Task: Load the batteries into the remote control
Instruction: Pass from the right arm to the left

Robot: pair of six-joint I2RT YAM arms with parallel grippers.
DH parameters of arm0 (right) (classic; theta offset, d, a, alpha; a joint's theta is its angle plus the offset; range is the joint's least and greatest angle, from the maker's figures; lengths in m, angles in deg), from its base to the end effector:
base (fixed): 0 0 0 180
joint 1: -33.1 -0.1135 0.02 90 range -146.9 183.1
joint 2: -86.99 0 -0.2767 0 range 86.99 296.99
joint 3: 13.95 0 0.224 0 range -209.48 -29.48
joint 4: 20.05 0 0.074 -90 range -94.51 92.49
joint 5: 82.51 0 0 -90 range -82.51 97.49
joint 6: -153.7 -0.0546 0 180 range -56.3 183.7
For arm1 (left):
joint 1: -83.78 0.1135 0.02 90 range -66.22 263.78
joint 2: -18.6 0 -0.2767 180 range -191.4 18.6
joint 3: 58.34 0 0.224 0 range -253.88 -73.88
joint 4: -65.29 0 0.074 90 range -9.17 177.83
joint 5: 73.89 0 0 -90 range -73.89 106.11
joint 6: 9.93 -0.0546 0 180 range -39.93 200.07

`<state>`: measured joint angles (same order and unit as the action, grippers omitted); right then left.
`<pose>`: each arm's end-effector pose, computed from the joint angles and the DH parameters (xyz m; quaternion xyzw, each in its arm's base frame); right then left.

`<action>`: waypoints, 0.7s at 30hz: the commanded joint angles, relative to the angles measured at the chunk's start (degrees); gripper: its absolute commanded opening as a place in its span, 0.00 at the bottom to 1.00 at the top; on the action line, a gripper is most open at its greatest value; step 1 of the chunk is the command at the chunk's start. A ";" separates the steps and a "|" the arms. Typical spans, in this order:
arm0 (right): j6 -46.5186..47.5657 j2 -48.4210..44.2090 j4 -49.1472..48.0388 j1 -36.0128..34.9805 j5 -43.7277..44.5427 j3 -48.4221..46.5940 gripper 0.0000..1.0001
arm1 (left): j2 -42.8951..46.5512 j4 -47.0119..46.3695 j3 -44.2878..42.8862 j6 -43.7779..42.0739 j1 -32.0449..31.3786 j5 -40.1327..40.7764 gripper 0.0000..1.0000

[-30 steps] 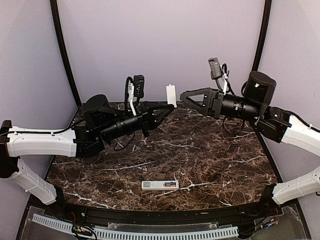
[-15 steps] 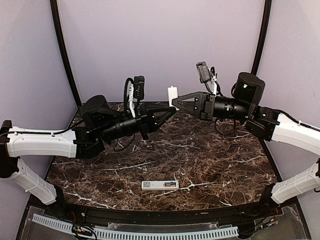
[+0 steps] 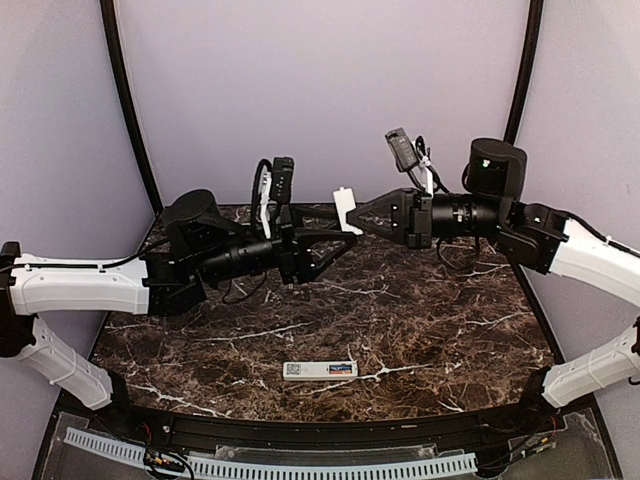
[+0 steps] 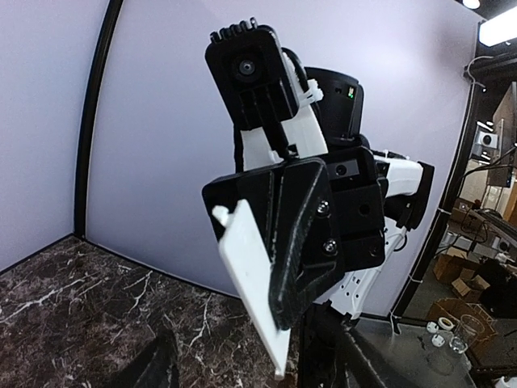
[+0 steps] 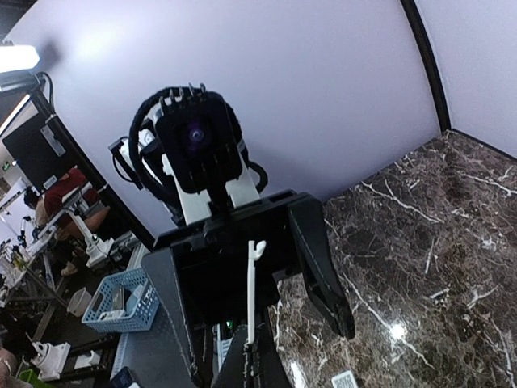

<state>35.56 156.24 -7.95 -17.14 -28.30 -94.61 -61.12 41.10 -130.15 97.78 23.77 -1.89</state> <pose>0.1416 0.2202 0.4151 -0.3417 0.6230 0.5920 0.3803 0.1420 -0.2798 0.3902 0.3305 0.5074 -0.5689 0.5565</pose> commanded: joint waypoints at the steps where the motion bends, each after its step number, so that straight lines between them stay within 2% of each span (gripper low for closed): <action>1: 14.49 -1.02 21.69 0.23 -3.34 -5.76 0.00 | 5.56 9.87 -1.36 -3.10 0.59 -1.93 0.67; 4: 24.20 -0.21 33.63 -0.64 -2.09 -8.16 0.00 | 6.38 25.92 -6.36 -8.07 0.67 -2.62 0.61; 5: 26.87 0.08 36.60 -1.34 -1.72 -8.78 0.00 | 6.36 28.65 -8.54 -8.98 0.68 -3.41 0.60; 10: 35.25 1.77 43.63 -4.72 -2.29 -11.38 0.00 | 5.59 45.12 -14.01 -13.83 0.76 -6.34 0.66; 14: 36.50 3.17 43.90 -5.07 -2.77 -12.34 0.00 | 3.20 49.80 -17.29 -13.65 0.77 -11.04 0.65; 16: 36.66 3.67 43.79 -5.26 -2.97 -12.83 0.00 | 2.28 50.84 -17.91 -13.60 0.75 -13.22 0.61; 21: 36.75 5.22 44.31 -5.62 -2.97 -14.05 0.00 | 1.41 50.60 -18.23 -13.34 0.77 -16.80 0.57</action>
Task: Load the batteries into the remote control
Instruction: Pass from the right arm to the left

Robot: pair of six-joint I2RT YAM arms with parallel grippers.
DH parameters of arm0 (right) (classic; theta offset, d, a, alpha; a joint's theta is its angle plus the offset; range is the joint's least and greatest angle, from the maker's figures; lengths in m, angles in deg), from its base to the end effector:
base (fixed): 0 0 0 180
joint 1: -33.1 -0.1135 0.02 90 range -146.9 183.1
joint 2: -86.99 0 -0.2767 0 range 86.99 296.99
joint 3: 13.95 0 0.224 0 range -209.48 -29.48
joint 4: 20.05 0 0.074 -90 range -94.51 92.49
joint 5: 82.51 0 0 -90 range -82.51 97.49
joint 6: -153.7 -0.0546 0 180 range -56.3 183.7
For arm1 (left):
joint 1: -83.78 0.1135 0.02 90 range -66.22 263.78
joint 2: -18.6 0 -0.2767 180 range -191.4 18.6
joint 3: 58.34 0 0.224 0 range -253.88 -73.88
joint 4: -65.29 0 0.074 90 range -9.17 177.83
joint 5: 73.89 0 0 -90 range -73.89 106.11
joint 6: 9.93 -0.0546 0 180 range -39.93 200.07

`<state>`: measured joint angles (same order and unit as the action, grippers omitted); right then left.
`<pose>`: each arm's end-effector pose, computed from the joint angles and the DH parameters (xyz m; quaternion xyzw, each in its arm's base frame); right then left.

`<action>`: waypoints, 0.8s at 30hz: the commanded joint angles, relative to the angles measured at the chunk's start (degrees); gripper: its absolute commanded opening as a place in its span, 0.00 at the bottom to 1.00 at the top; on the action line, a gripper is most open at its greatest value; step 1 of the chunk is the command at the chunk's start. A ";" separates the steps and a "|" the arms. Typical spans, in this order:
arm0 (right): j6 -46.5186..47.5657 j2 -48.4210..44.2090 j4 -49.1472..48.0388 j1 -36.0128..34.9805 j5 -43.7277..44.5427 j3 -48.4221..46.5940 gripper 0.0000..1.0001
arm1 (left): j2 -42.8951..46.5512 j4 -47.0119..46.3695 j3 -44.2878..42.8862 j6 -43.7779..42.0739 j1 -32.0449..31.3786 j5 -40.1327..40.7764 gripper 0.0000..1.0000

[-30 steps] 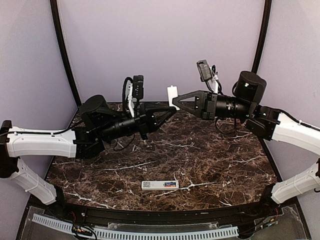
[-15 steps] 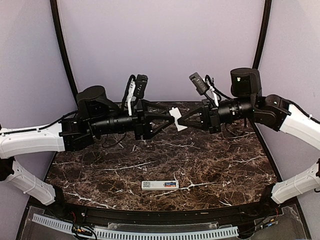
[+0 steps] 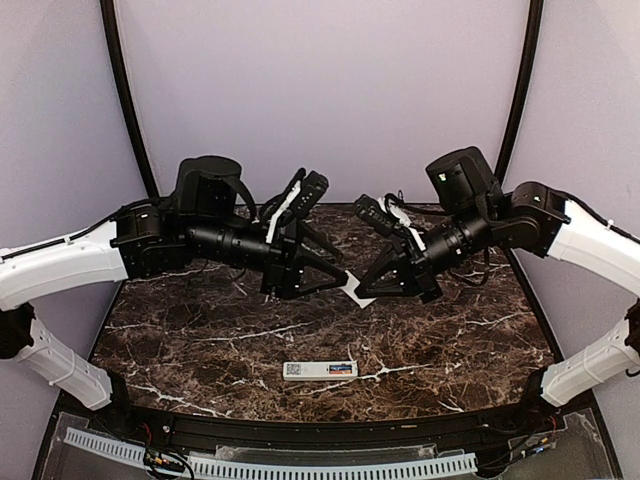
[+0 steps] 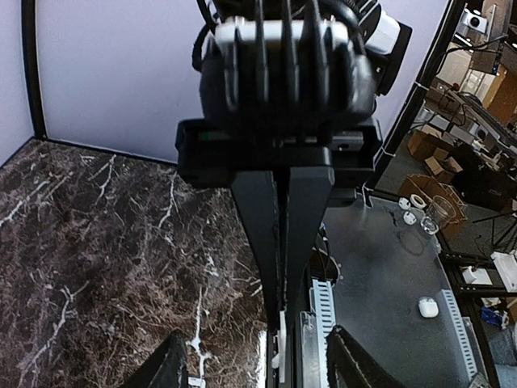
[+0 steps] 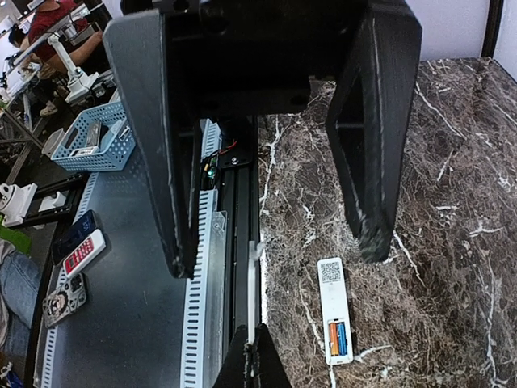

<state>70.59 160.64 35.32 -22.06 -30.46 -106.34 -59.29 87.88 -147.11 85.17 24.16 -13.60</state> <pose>0.1142 0.2229 0.3811 -0.5606 0.6488 0.4388 0.2688 0.1288 -0.2732 0.4017 0.4872 0.5922 -0.4945 0.4090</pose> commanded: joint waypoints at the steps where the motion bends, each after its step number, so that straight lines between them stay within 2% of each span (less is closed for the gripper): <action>1: 1.78 0.88 1.03 -0.73 -0.81 -2.40 0.00 | -0.51 3.97 -1.29 -0.76 0.38 -5.66 0.57; 4: 1.95 0.86 0.76 -0.77 -1.34 -2.74 0.00 | -1.23 4.91 -1.34 -1.30 0.38 -5.46 0.53; 5: 1.98 0.96 0.65 -0.83 -1.60 -2.83 0.00 | -1.40 5.04 -1.38 -1.40 0.38 -5.03 0.48; 7: 1.98 1.26 0.60 -0.97 -1.73 -2.93 0.00 | -1.61 4.72 -1.24 -1.41 0.38 -4.56 0.43; 15: 1.00 0.77 -0.66 -1.10 -1.70 -1.83 0.00 | 2.73 -2.61 3.50 -1.89 0.35 -0.54 0.42; 20: 1.13 1.07 -0.69 -1.10 -2.13 -2.01 0.00 | 2.72 -2.12 3.58 -2.17 0.33 -0.43 0.33; 24: 1.62 1.85 0.05 -1.16 -2.45 -2.74 0.00 | 1.55 -1.72 3.12 -2.07 0.38 -1.24 0.30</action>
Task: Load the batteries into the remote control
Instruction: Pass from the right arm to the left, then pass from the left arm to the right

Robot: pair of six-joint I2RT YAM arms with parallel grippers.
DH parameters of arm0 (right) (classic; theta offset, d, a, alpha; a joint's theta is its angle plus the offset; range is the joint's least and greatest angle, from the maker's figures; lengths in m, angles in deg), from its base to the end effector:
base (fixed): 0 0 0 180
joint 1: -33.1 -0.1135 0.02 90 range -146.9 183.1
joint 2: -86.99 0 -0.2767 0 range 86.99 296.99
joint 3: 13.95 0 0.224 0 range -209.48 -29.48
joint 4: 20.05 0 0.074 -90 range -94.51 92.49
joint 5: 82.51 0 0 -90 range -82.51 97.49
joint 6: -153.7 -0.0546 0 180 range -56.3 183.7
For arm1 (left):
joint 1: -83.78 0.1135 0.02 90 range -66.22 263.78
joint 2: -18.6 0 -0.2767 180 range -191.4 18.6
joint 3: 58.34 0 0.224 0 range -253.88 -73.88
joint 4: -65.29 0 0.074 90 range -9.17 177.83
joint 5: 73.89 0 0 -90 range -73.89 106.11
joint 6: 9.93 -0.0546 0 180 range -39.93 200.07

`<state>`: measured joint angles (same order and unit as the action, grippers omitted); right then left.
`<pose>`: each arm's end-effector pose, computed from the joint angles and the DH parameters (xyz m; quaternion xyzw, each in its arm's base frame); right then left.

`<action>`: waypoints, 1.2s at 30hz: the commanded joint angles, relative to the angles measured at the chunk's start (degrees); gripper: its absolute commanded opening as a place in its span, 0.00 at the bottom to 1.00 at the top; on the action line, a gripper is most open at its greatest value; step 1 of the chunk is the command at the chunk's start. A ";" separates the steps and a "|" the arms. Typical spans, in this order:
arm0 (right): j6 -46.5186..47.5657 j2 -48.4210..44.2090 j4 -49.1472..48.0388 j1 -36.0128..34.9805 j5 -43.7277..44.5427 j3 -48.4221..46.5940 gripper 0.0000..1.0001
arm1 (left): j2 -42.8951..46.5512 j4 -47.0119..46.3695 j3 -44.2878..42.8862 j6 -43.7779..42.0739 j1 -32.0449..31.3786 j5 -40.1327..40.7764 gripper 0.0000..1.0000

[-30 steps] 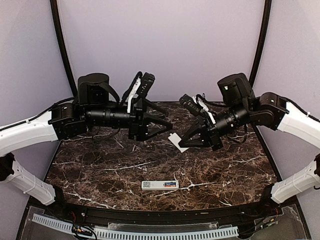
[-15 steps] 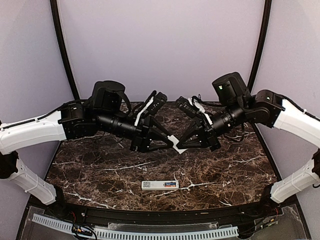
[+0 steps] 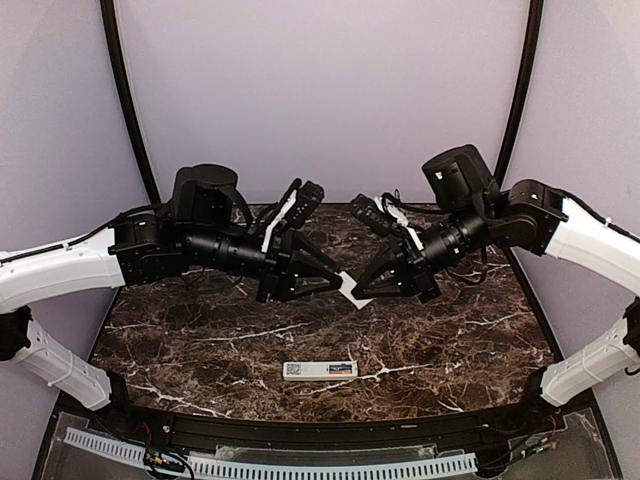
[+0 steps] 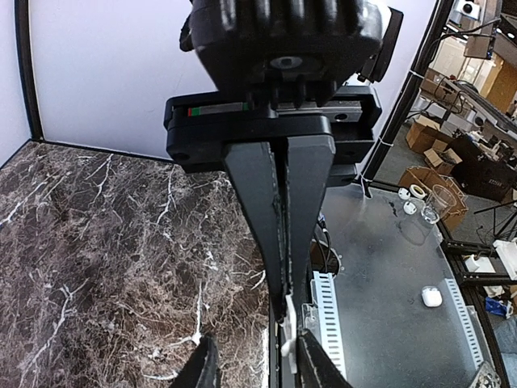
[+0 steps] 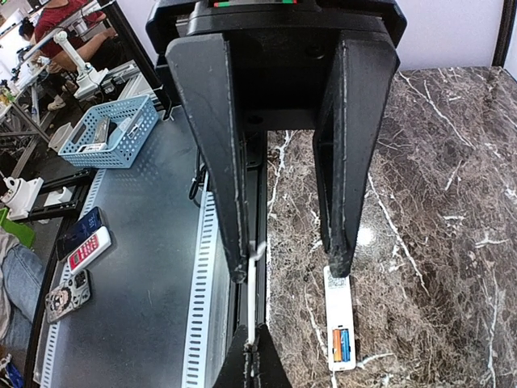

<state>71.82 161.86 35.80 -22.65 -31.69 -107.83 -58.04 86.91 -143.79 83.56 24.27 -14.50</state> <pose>0.1137 0.2283 0.3838 -0.5730 0.6357 0.4445 0.2646 0.1259 -0.2687 0.3902 0.4994 0.5882 -0.4903 0.4052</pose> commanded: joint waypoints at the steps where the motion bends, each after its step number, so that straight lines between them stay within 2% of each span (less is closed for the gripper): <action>1: 0.40 0.82 -0.27 -0.59 -1.33 -1.42 0.00 | 0.05 -0.95 -0.26 -0.42 0.27 -0.42 0.30; 6: 0.49 1.44 -0.14 -0.84 -1.52 -1.56 0.00 | -1.13 -1.34 -0.90 -0.15 0.27 -1.55 0.19; 11: 0.58 1.33 -0.45 -0.85 -1.29 -1.47 0.00 | -1.24 -1.86 -0.80 0.12 0.22 -2.73 0.01; 17: -0.07 0.90 -1.11 -0.82 -0.03 -1.28 0.00 | -0.33 -2.01 -0.25 0.56 0.27 -2.48 0.00; 20: -1.84 -0.01 -2.84 -0.83 3.18 -0.69 0.21 | 0.27 -4.38 0.60 2.53 0.26 -1.43 0.00; 22: -3.32 -1.30 -4.85 -0.72 5.83 0.40 0.42 | 0.88 -6.91 1.67 4.43 0.21 0.44 0.00; 23: -4.39 -2.31 -6.42 -0.54 7.54 1.38 0.48 | 1.41 -8.08 2.55 5.09 0.24 2.32 0.00; 27: -12.53 -7.11 -17.54 1.28 12.11 7.92 0.78 | 3.28 -15.32 5.81 9.37 0.24 8.35 0.00; 29: -18.85 -9.08 -25.26 2.63 11.96 12.10 0.82 | 4.20 -20.84 7.51 11.41 0.27 10.48 0.00; 30: -21.59 -9.81 -30.50 3.07 11.19 14.11 0.82 | 4.39 -21.94 8.28 12.21 0.27 11.41 0.00; 36: -35.51 -12.36 -48.31 3.63 14.28 22.90 0.87 | 5.97 -28.36 10.98 14.13 0.27 14.02 0.00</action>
<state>47.95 150.62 4.35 -19.33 -20.60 -89.05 -54.76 66.35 -135.02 94.92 24.27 -3.72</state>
